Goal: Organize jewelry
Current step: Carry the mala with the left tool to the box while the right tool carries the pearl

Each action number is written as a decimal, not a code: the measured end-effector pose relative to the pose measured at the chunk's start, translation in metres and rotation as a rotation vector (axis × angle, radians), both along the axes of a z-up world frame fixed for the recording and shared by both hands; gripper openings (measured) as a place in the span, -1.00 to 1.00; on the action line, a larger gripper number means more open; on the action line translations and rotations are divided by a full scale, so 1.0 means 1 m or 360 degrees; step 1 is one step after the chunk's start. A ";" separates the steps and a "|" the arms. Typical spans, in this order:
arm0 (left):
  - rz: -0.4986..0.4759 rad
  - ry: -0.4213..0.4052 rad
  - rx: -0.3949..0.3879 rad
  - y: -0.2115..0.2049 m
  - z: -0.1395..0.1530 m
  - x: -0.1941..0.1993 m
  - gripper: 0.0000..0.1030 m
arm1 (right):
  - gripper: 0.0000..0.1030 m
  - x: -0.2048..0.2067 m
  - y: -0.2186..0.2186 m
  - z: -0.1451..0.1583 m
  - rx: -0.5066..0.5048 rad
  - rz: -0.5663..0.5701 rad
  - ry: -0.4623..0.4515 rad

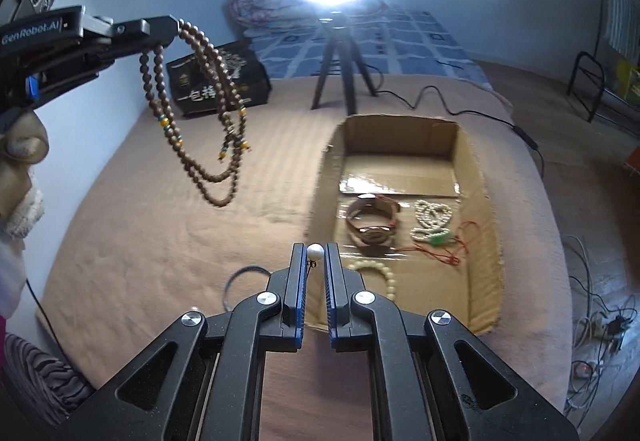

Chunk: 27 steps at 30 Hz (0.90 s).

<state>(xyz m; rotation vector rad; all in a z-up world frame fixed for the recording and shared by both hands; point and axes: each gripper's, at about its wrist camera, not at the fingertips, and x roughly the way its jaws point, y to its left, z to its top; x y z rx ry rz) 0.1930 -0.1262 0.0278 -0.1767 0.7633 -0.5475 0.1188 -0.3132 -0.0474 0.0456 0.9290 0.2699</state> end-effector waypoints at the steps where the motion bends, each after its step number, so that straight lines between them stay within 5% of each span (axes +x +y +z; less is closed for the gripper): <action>1: -0.0004 0.0002 0.0002 -0.005 -0.001 0.002 -0.92 | -0.86 0.000 -0.004 -0.001 -0.0001 -0.0010 0.0004; 15: -0.0067 -0.0027 0.0051 -0.070 -0.011 0.035 -0.92 | -0.86 0.012 -0.030 -0.011 -0.0006 -0.0067 0.0055; 27: -0.0073 0.0018 0.0131 -0.093 -0.049 0.062 -0.92 | -0.86 0.025 -0.043 -0.030 -0.0002 -0.0126 0.0144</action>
